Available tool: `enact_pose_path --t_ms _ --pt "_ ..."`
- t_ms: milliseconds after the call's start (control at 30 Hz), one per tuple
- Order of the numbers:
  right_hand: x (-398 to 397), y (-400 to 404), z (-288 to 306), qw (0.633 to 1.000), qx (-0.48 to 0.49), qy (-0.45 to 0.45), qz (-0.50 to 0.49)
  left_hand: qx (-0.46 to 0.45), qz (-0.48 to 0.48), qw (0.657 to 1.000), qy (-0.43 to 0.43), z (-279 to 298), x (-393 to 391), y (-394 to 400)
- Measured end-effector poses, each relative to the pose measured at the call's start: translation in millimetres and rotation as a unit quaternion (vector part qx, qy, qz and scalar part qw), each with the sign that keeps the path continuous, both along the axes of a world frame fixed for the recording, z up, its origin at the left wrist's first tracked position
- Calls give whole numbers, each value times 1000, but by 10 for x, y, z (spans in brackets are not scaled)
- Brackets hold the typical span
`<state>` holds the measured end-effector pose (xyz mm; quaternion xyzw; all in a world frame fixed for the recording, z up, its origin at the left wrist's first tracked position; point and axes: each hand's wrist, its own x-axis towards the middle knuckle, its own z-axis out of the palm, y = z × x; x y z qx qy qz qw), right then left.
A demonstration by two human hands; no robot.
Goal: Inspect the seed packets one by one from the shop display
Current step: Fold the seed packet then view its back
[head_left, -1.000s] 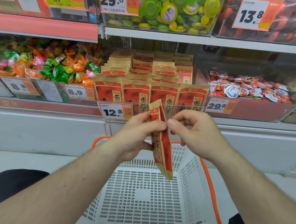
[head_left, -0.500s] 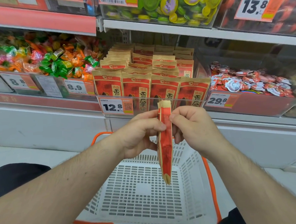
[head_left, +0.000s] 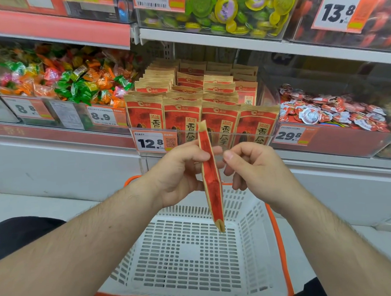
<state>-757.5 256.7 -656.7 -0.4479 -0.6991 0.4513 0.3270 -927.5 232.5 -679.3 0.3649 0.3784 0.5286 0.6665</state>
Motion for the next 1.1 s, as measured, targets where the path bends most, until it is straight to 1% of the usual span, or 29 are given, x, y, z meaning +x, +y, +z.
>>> enact_pose_path --t_ms 67,133,200,267,333,433,500,567,733,967,1033,1100 --pt "23 27 -31 998 -51 -19 -7 -15 10 999 -45 0 -2 17" --pt "25 26 -80 994 -104 -44 16 -19 10 997 -74 5 10 12" --pt "2 5 -120 993 -115 -31 26 -14 7 996 -86 0 27 7" --pt "-24 6 -145 995 -102 -2 1 -24 22 996 -87 4 45 -9" --pt "-28 21 -171 996 -83 8 -13 -33 41 997 -60 12 71 -25" --pt "-36 18 -193 998 -62 14 -19 -19 71 997 -4 20 100 -29" --pt "-45 4 -141 997 -42 45 -42 -14 80 997 8 32 90 -26" --pt "-37 7 -88 994 -29 75 -71 -21 70 997 12 50 75 -31" --pt "-15 11 -35 991 -30 112 -68 -50 38 998 -18 92 70 -47" --pt "-10 23 -55 990 -43 115 -69 -50 24 998 -19 103 75 -40" --pt "-13 16 -56 990 -40 117 -74 -46 31 998 10 116 83 -49" --pt "-15 13 -63 989 -25 108 -94 -29 56 994 94 106 108 -45"
